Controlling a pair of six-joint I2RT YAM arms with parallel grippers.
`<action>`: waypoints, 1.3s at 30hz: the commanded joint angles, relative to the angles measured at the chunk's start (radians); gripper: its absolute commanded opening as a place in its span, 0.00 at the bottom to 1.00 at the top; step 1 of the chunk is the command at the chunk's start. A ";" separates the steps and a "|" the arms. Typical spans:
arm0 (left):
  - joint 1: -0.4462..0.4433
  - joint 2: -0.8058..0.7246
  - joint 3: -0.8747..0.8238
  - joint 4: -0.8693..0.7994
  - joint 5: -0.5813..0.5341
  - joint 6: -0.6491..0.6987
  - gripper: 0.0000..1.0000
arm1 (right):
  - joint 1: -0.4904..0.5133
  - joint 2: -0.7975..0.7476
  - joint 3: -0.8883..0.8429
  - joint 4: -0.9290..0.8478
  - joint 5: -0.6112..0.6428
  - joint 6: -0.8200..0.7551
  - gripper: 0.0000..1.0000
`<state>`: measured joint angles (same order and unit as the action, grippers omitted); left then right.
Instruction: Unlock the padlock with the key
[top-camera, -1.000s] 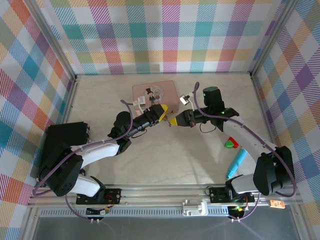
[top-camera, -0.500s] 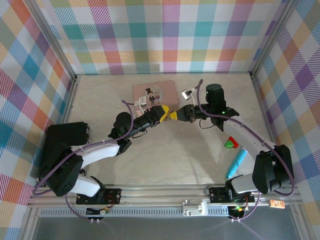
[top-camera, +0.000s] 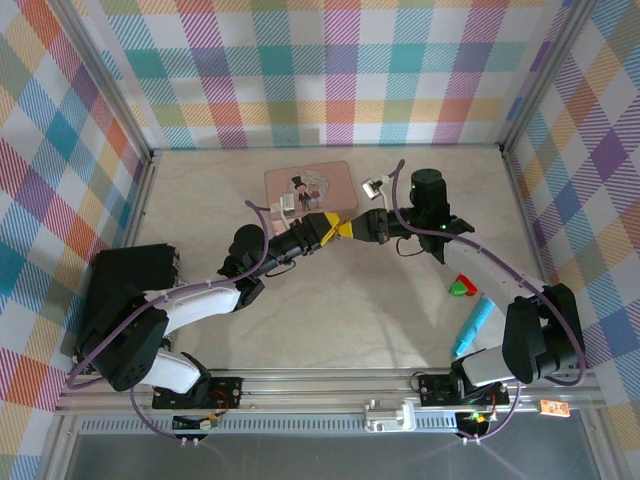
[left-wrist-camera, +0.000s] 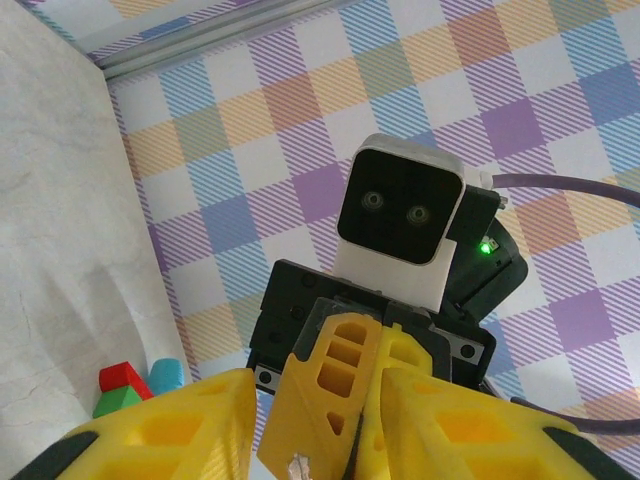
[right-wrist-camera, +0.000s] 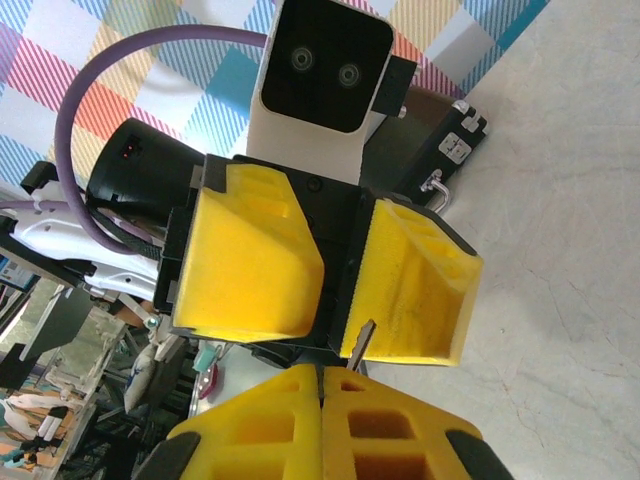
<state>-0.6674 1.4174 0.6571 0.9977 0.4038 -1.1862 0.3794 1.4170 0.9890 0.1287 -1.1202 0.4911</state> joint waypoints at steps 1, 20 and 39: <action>-0.017 0.005 0.002 0.049 0.018 0.004 0.36 | -0.005 0.005 -0.012 0.064 -0.033 0.018 0.00; -0.018 -0.173 0.068 -0.473 -0.179 0.391 0.00 | -0.014 -0.114 -0.056 -0.103 0.271 -0.079 0.45; -0.034 -0.236 0.140 -0.608 -0.212 0.805 0.00 | 0.164 -0.200 -0.305 0.406 0.591 0.240 0.50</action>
<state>-0.6868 1.2064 0.7982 0.3382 0.1741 -0.4274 0.5381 1.2167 0.7052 0.3347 -0.5720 0.6392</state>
